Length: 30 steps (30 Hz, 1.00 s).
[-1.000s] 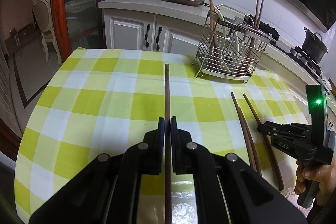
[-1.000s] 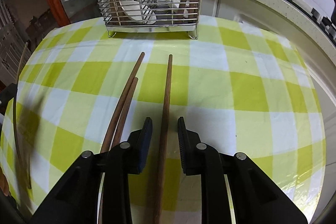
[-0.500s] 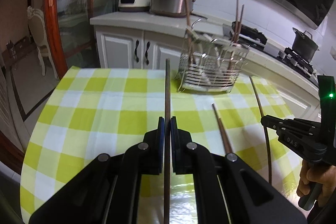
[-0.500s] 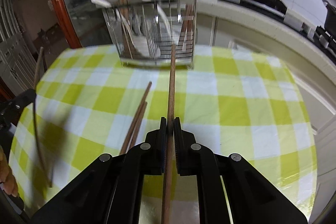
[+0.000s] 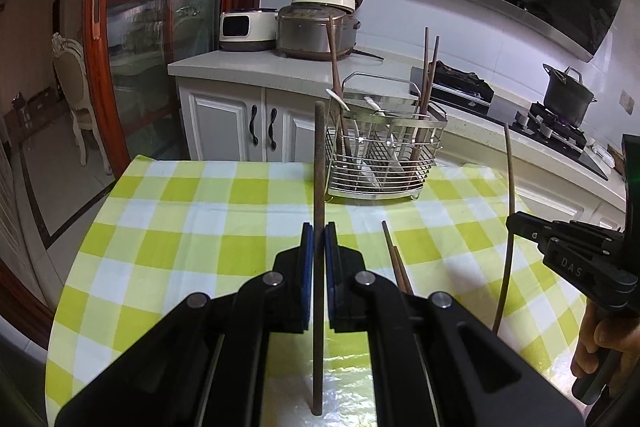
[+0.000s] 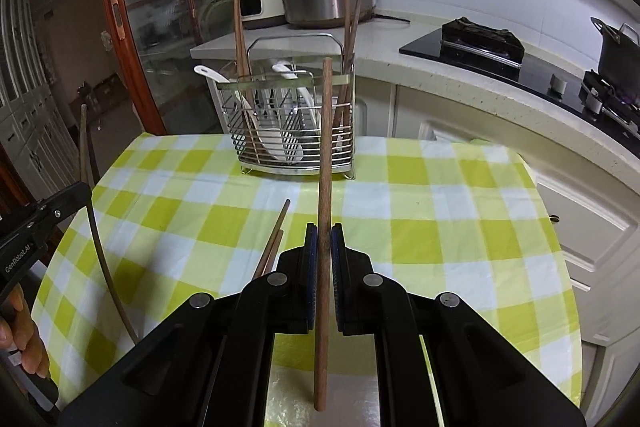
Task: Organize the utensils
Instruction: 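Lift the chopsticks upright in both tools and carry them toward the rack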
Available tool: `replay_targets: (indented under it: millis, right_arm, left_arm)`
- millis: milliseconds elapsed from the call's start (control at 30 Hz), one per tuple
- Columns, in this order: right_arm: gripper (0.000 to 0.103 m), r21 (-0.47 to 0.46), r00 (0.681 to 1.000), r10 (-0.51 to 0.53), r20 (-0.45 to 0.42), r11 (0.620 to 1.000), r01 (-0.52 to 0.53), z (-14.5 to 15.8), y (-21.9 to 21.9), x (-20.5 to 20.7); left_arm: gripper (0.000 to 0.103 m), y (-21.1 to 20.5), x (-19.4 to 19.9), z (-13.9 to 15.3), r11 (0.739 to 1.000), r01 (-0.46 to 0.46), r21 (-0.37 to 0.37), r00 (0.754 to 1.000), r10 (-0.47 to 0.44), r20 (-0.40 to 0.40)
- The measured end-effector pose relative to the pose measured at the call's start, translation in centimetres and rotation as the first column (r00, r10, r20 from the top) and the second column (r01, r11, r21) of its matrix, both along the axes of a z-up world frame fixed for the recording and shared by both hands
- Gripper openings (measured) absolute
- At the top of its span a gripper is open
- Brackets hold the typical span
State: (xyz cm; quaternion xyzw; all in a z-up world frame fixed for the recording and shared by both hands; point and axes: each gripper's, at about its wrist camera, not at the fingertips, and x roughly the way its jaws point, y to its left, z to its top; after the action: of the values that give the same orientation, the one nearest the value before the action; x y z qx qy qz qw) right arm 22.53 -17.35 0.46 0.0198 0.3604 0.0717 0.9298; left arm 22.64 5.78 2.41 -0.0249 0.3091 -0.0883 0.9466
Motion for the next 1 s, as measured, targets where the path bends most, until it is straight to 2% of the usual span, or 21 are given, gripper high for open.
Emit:
replay_targets:
  millis: [333,633,1000]
  right_arm:
    - [0.009,0.003,0.998,-0.008,0.055,1.000,0.008,1.9,-0.4,-1.4]
    - [0.009,0.001,0.997,-0.013,0.071,1.000,0.012,2.3,-0.5,-2.3]
    - [0.008,-0.003,0.992,-0.019,0.121,1.000,0.020,3.4,-0.2,-2.8]
  left_arm:
    - [0.006,-0.6,-0.7,0.9,1.000,0.017,-0.008,1.000,-0.017,0.020]
    - [0.006,-0.8,-1.3,1.2,1.000,0.019,-0.008,0.999,-0.019,0.035]
    - [0.006,-1.6,-1.9,3.2,1.000,0.012,-0.028,0.988,-0.007,0.156]
